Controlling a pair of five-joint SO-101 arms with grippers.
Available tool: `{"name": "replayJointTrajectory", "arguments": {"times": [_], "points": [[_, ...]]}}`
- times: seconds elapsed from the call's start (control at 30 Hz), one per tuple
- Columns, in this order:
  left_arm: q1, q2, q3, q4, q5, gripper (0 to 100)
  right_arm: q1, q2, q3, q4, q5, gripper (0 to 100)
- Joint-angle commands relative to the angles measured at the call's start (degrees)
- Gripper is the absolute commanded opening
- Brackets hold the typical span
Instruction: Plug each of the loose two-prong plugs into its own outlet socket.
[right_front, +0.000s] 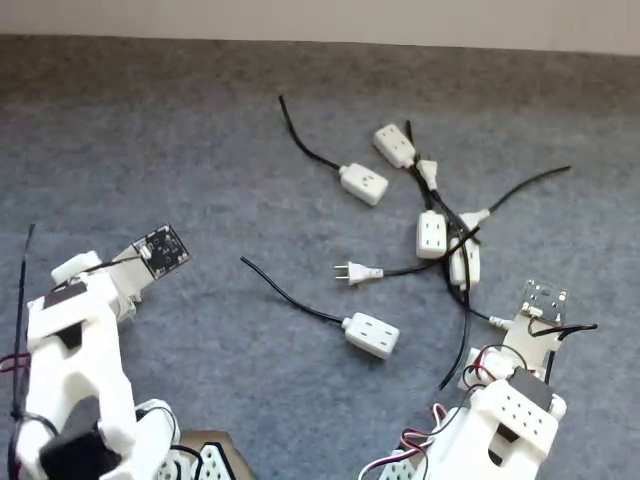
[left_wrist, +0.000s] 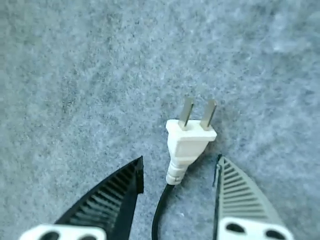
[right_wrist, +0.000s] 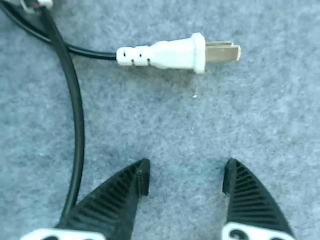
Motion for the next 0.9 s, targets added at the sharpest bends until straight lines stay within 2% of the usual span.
{"name": "replayJointTrajectory", "arguments": {"times": [0.0,0.13,0.4,0.57,0.87], "points": [[2.9,7.9,-3.6,-1.7,-12.5,22,-0.9,0.0,0.6,-2.0,-0.1,23.8],[4.4,7.3,-3.6,-0.2,-12.5,22,-0.9,0.0,0.6,-2.0,-0.1,23.8],[10.0,2.6,-9.4,13.5,-12.4,22,-0.9,0.0,0.6,-2.0,-0.1,23.8],[11.6,7.0,-11.9,14.0,-12.3,22,-0.9,0.0,0.6,-2.0,-0.1,23.8],[8.0,19.8,-19.6,14.2,-12.3,22,-0.9,0.0,0.6,-2.0,-0.1,23.8]]}}
